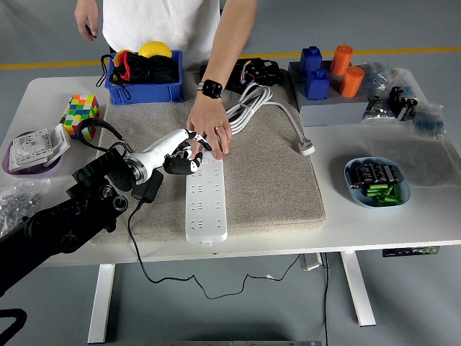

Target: Pull the plug out,throw it away,press the button

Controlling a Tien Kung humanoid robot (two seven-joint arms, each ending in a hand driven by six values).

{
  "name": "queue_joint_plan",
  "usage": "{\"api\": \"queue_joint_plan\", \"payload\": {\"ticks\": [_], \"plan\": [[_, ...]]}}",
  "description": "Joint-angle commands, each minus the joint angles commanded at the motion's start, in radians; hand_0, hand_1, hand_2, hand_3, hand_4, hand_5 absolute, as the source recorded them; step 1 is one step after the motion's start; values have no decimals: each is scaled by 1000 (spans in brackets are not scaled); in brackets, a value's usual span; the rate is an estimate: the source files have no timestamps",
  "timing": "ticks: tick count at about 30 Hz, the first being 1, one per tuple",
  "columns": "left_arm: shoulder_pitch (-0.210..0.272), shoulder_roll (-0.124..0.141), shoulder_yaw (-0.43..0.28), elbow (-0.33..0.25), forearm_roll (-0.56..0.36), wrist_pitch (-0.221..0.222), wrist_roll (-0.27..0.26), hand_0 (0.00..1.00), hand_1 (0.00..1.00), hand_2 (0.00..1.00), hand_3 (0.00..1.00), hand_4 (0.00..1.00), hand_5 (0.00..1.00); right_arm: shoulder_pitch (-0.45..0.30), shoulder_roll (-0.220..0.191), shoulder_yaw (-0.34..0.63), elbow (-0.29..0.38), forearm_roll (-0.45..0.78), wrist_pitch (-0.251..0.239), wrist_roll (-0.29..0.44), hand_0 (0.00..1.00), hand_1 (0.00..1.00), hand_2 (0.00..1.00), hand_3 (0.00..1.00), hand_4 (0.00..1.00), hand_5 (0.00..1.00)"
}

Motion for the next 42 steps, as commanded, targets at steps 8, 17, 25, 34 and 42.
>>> {"api": "queue_joint_plan", "payload": {"ticks": [8, 17, 25, 34, 42], "plan": [[-31, -11, 52, 39, -14, -11, 15, 24, 19, 97, 632, 284, 2, 0, -1, 1, 0, 2, 0, -2, 740, 660, 645, 614, 658, 481], [-57, -34, 79, 79, -4, -4, 24, 25, 18, 97, 642, 279, 2, 1, 0, -6, 0, 6, 0, 1, 740, 660, 644, 614, 659, 482], [-74, -48, 82, 116, 14, -3, 44, 26, 16, 97, 627, 236, 2, 0, -3, -4, 0, 4, 1, -2, 739, 660, 645, 614, 659, 481], [-85, -53, 100, 139, 27, -4, 57, 26, 14, 99, 623, 221, 2, 3, -1, -4, 0, 6, 3, 1, 740, 660, 645, 614, 659, 482], [-98, -54, 124, 152, 47, -6, 65, 27, 14, 98, 619, 218, 2, 3, -2, -5, 0, 7, 3, 1, 740, 660, 645, 614, 659, 482]]}}
